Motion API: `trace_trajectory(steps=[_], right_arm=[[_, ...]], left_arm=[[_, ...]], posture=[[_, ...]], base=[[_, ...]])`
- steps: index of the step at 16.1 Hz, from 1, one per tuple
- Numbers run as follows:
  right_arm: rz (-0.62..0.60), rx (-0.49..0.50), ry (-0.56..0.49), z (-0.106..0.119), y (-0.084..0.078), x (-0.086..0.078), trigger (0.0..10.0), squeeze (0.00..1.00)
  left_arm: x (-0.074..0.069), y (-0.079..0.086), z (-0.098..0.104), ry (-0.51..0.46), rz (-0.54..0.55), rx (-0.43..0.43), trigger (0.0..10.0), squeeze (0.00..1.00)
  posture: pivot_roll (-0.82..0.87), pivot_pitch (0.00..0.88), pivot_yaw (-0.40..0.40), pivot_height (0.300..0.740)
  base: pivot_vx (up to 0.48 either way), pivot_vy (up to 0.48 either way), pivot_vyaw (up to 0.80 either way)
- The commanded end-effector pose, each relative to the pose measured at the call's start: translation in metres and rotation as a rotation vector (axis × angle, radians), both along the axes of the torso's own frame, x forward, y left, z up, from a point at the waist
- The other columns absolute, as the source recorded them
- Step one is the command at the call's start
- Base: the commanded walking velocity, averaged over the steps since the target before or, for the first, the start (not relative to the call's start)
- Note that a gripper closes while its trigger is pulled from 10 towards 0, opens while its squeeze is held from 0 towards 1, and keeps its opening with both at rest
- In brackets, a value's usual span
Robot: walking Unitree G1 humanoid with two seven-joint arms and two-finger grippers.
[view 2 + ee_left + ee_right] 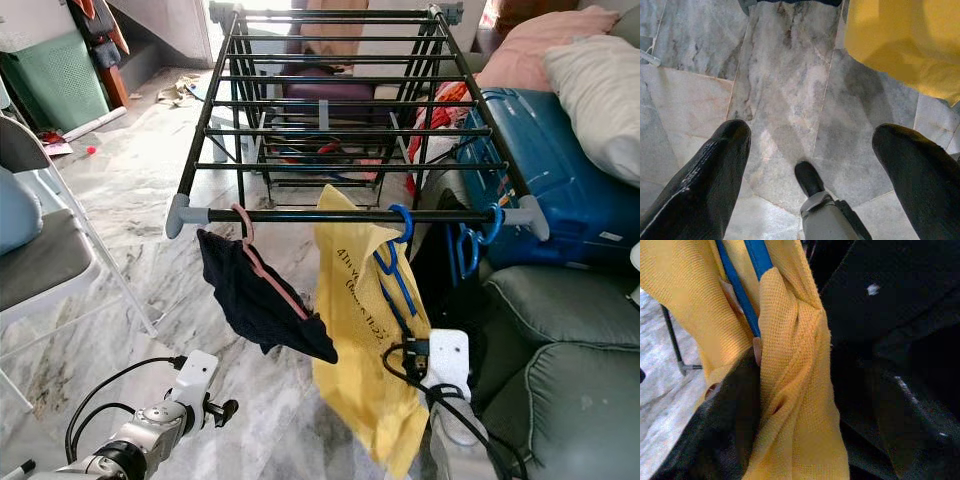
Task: Hang hanger
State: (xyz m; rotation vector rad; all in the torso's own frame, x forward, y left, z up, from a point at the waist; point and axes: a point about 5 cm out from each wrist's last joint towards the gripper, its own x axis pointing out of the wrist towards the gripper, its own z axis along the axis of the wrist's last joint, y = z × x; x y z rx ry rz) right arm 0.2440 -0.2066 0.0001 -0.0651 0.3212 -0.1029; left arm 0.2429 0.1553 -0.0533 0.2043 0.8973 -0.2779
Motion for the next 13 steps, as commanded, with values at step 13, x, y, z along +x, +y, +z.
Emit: trace_trajectory(steps=[13], right_arm=[[-0.076,0.068,0.42,-0.081,0.009,-0.083,10.0,1.0]], left_arm=[[0.002,-0.003,0.001,-0.002,-0.006,0.02,10.0,0.0]], posture=[[-0.07,0.0,-0.019,0.74]], base=[[0.0,0.0,0.0]])
